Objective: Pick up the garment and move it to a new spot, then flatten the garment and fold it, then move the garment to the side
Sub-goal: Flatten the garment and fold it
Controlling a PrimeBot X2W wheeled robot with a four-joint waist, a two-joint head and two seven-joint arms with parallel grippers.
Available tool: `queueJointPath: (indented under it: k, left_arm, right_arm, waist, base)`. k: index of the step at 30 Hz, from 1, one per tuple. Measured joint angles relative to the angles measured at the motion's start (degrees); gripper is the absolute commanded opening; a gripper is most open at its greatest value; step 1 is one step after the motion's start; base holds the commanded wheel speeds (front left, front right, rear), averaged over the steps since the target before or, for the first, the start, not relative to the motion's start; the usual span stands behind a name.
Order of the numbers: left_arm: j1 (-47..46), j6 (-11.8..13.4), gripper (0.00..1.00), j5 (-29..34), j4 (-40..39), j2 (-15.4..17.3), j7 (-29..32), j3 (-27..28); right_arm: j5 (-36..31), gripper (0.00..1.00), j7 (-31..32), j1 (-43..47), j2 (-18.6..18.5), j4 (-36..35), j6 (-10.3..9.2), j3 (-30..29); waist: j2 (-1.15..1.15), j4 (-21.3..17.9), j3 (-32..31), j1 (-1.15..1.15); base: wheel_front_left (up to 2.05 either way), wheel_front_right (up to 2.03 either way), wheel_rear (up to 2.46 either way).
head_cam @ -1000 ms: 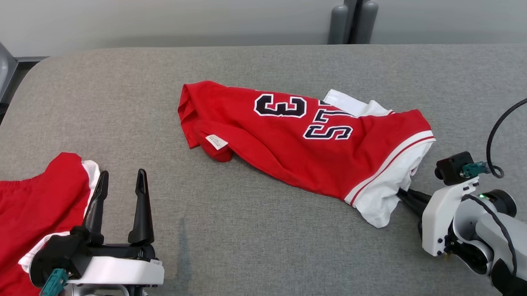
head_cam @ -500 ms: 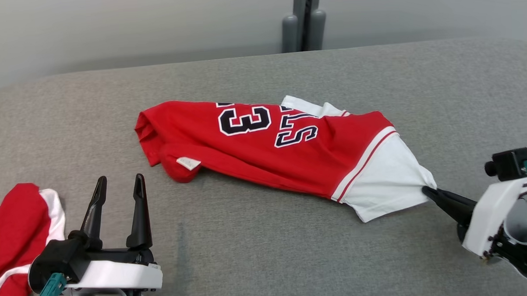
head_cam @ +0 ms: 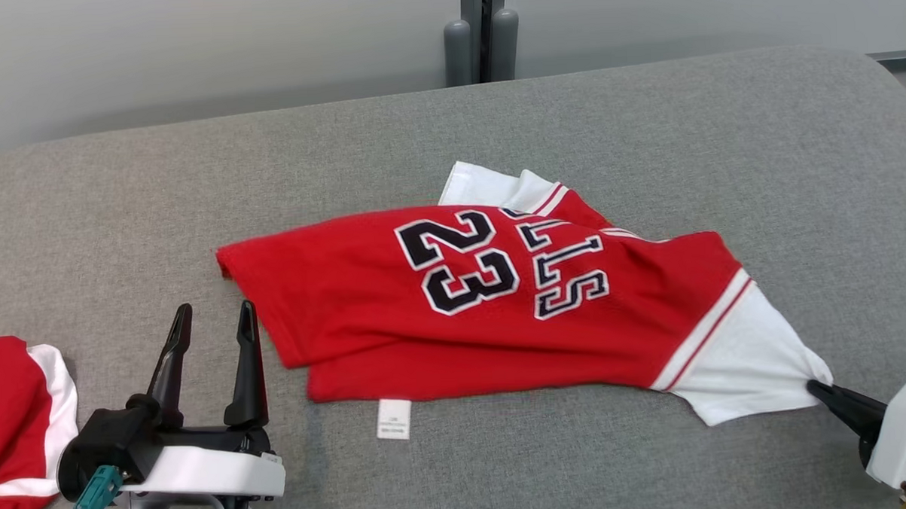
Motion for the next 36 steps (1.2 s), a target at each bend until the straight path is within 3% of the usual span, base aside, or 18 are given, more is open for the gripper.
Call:
queueJointPath:
  k: [3, 5, 6, 7, 9, 19, 28, 32, 36]
  left_arm:
    - [0.0, -0.2, 1.00, 0.0, 0.5, 0.0, 0.0, 0.1]
    - [0.0, -0.4, 1.00, 0.0, 0.8, 0.0, 0.0, 0.1]
    - [0.0, -0.4, 1.00, 0.0, 0.9, 0.0, 0.0, 0.1]
    - [-0.1, -0.4, 1.00, 0.0, 1.0, 0.0, 0.0, 0.0]
    - [-0.2, -0.4, 1.00, 0.0, 1.2, 0.0, 0.0, -0.1]
    - [0.1, -0.4, 1.00, 0.0, 1.8, 0.0, 0.0, 0.2]
    - [1.0, -0.5, 1.00, 0.6, 1.0, 0.1, 0.0, 1.5]
    - [1.1, -0.7, 1.00, 0.9, 0.9, 0.1, 0.0, 1.5]
    - [1.1, -0.9, 1.00, 1.3, 0.6, 0.1, 0.0, 1.5]
  right_arm:
    - [-0.3, 0.00, -0.2, 0.5, 0.4, 2.5, 0.00, -0.4]
    - [-1.1, 0.20, -0.7, 0.5, 1.4, 4.4, 0.00, -0.7]
    - [-1.2, 0.38, -0.7, 0.5, 2.0, 5.0, 0.00, -0.9]
    - [-1.2, 0.95, -0.7, 0.5, 2.7, 5.5, 0.00, -1.1]
    - [-1.2, 1.00, -0.7, 0.4, 3.8, 6.7, 0.00, -1.5]
    - [-5.0, 1.00, -5.0, 0.0, 4.9, 11.3, 0.00, -5.0]
    - [-13.0, 1.00, -15.4, -0.1, 3.7, 9.6, 0.00, -13.2]
    - [-20.5, 1.00, -16.4, -0.6, 7.3, 8.5, -0.01, -20.5]
    - [-31.2, 1.00, -16.6, 1.6, 14.4, 3.1, 0.00, -33.7]
  waist:
    - [0.00, 0.2, -0.1, 0.00]
    - [0.00, 0.3, -0.2, 0.00]
    - [0.00, 0.4, -0.3, 0.00]
    - [0.00, 0.5, -0.4, 0.00]
    - [0.00, 0.7, -0.6, 0.00]
    - [0.00, 1.5, -1.9, 0.00]
    - [0.00, 1.4, -3.2, 0.00]
    - [0.00, 1.4, -3.9, 0.00]
    - [0.00, 1.8, -4.5, 0.00]
  base:
    - [0.00, 0.00, 0.00]
    - [0.00, 0.00, 0.00]
    - [0.00, 0.00, 0.00]
    - [0.00, 0.00, 0.00]
    - [0.00, 0.00, 0.00]
    - [0.00, 0.00, 0.00]
    - [0.00, 0.00, 0.00]
    - [0.00, 0.00, 0.00]
    - [0.00, 0.00, 0.00]
